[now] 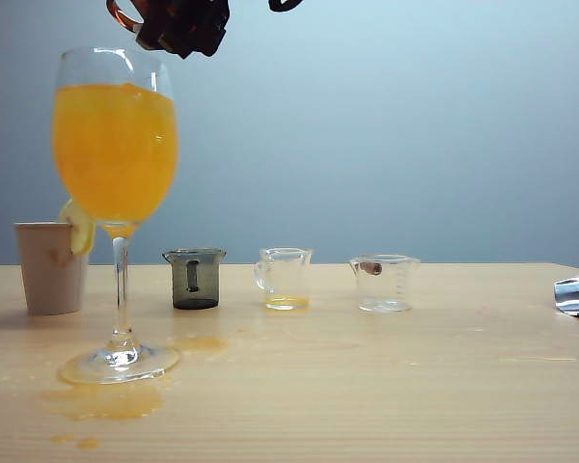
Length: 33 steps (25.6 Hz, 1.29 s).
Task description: Pick up the fourth measuring cup from the left, pour the grenadine inside into the goblet, and finally put the measuring cup back in its original place.
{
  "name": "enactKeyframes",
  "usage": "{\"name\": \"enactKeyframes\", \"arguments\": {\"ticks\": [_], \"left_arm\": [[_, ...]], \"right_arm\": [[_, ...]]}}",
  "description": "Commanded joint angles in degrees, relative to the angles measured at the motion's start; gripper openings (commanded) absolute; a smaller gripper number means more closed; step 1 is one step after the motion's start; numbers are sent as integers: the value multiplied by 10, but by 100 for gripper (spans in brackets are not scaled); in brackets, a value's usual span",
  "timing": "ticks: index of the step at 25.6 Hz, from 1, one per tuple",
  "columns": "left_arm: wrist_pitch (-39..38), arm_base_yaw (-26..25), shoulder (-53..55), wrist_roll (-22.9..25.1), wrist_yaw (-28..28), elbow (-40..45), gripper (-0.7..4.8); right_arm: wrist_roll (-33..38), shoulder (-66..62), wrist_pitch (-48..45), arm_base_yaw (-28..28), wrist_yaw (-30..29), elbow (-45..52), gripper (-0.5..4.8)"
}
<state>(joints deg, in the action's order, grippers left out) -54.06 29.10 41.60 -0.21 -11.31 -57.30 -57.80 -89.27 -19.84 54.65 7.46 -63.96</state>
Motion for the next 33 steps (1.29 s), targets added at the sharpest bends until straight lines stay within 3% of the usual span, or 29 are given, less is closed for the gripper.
{"name": "enactKeyframes", "arguments": {"ticks": [1, 7, 19, 33], "left_arm": [[2, 1, -1, 2, -1, -2, -2], [2, 1, -1, 2, 0, -2, -2], [2, 1, -1, 2, 0, -2, -2], [2, 1, -1, 2, -1, -2, -2]], "right_arm": [[-9, 3, -19, 1, -6, -5, 104], [-15, -9, -37, 2, -35, -5, 104], [-115, -26, -64, 8, -33, -6, 104], [-145, -26, -75, 7, -33, -6, 104]]}}
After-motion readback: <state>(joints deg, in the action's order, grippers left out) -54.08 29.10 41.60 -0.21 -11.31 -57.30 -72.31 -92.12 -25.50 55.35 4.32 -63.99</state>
